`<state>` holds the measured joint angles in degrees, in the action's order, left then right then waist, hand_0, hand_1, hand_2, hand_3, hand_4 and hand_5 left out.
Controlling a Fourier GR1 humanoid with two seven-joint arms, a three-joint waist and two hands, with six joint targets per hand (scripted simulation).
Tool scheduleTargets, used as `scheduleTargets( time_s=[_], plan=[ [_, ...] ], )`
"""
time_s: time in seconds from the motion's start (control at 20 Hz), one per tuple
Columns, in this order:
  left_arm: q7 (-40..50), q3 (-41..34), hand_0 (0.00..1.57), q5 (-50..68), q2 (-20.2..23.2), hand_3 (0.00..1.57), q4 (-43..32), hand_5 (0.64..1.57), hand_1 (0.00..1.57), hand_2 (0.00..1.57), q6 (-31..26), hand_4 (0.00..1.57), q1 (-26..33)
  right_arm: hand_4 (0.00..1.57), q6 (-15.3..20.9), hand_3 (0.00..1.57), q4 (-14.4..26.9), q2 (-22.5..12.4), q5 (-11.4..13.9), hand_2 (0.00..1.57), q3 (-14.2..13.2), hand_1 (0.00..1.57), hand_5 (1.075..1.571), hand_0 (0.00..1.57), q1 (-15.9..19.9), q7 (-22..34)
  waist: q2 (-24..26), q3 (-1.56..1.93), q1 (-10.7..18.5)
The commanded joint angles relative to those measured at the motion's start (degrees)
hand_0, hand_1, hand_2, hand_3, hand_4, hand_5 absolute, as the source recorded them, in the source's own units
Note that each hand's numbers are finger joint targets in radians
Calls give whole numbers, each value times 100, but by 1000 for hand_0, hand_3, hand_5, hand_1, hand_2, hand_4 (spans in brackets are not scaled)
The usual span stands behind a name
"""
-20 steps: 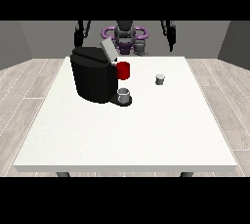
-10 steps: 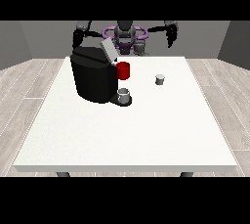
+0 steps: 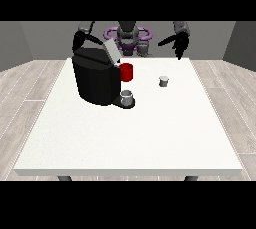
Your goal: Insert the coffee pod into the coffee machine and close the lid
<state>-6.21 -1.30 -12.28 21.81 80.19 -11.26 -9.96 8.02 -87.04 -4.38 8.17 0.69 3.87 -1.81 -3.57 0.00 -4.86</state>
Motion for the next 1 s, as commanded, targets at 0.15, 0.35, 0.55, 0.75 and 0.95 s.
scheduleTargets(
  time_s=[0.15,0.35,0.55,0.75,0.95],
  plan=[
    [180,-239,0,-372,657,0,-920,1571,0,0,-352,0,-964,0,-62,0,-65,162,-84,0,95,0,1571,0,542,314,-548,-1,-366],
    [-97,-20,0,-792,395,0,-1613,1571,0,0,-123,0,-1062,0,136,0,-108,200,261,0,242,0,1571,0,637,506,-733,-3,-421],
    [116,-18,0,-1013,406,0,-1989,1571,0,0,-95,0,-1526,0,29,0,117,402,31,0,247,0,1571,0,880,509,-996,-1,-476],
    [-84,125,0,-1487,421,0,-2518,1571,0,0,32,0,-1789,0,286,0,309,433,250,0,412,0,1571,0,871,432,-973,-1,-427],
    [-412,246,261,-1876,201,247,-2624,1571,261,589,594,0,-1779,0,355,0,674,432,123,0,452,0,1571,0,709,8,-946,-1,-254]
  ],
)
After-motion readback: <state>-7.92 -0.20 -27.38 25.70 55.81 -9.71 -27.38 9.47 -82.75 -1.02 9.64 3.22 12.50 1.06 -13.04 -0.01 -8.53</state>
